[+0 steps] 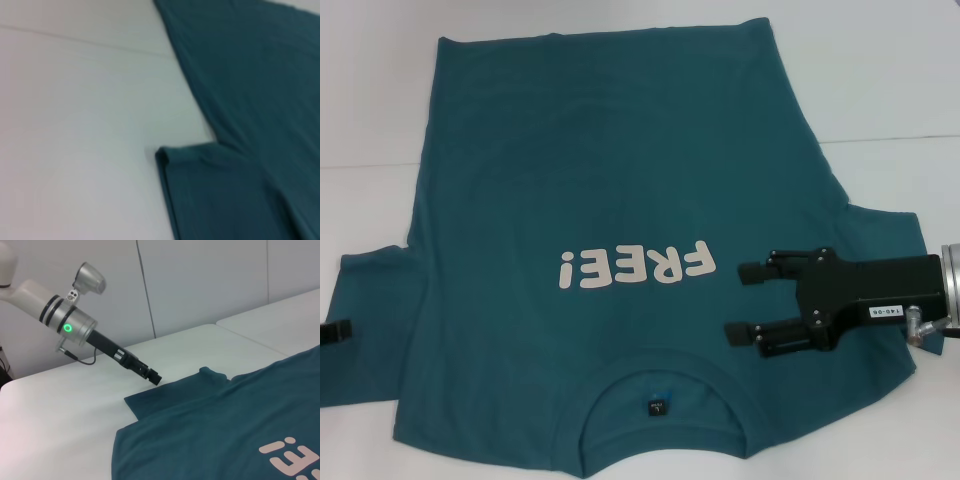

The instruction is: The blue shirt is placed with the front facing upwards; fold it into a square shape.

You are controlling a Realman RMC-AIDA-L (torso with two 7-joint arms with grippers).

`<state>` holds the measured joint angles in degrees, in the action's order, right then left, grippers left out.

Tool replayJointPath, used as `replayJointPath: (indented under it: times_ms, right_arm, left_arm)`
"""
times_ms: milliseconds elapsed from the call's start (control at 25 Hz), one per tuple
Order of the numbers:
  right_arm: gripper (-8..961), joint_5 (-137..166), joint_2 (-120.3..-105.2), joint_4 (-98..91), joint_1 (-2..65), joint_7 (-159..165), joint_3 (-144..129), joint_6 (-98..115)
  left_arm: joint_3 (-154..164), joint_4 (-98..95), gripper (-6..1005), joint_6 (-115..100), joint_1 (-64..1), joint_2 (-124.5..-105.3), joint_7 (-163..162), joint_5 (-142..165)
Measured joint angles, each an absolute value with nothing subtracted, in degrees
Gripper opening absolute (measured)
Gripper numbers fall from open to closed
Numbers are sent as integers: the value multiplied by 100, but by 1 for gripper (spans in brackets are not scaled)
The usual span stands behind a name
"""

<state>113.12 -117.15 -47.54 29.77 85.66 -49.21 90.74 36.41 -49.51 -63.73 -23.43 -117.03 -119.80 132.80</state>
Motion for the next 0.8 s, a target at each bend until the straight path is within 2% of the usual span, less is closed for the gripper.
replayJointPath:
  times_ms: [240, 800]
  right_arm:
    - [916, 11312, -11722, -4754, 2979, 8568, -4932, 9089]
    - [916, 11311, -11733, -4762, 2990, 8570, -4940, 9106]
  left_arm:
    - [3681, -4906, 821, -6397, -2432, -11795, -11995, 13635]
    - [3685, -4937, 816, -6802, -2591, -11832, -11937, 13640]
